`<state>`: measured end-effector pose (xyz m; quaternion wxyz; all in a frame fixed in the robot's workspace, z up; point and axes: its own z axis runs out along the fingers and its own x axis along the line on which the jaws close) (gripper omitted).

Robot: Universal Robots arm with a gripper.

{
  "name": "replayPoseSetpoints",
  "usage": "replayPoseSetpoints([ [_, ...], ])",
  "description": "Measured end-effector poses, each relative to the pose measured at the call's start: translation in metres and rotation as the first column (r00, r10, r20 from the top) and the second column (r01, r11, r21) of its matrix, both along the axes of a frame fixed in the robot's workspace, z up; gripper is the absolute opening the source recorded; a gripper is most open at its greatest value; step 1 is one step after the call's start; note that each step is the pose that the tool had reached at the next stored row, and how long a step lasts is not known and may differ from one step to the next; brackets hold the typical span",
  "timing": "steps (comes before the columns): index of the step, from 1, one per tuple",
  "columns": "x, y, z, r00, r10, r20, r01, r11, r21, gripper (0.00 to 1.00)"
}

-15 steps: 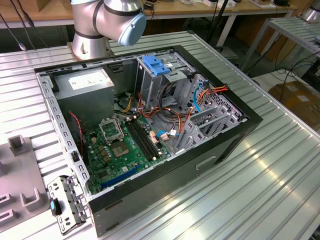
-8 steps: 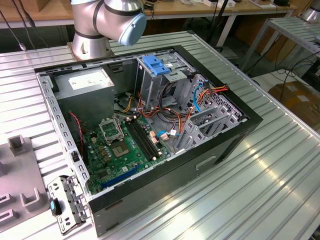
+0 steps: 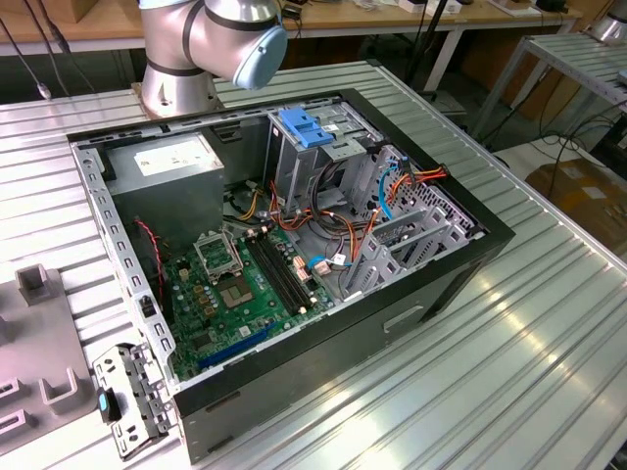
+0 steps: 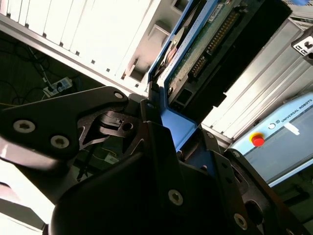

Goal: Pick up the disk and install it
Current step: 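Pick up the disk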

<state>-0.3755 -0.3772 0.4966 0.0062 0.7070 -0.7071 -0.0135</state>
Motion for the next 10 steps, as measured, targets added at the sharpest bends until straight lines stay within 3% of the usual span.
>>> replayPoseSetpoints([
  [10, 0.0006, -0.0002, 0.0, 1.0, 0.0, 0.0, 0.0, 1.0, 0.0, 0.37],
])
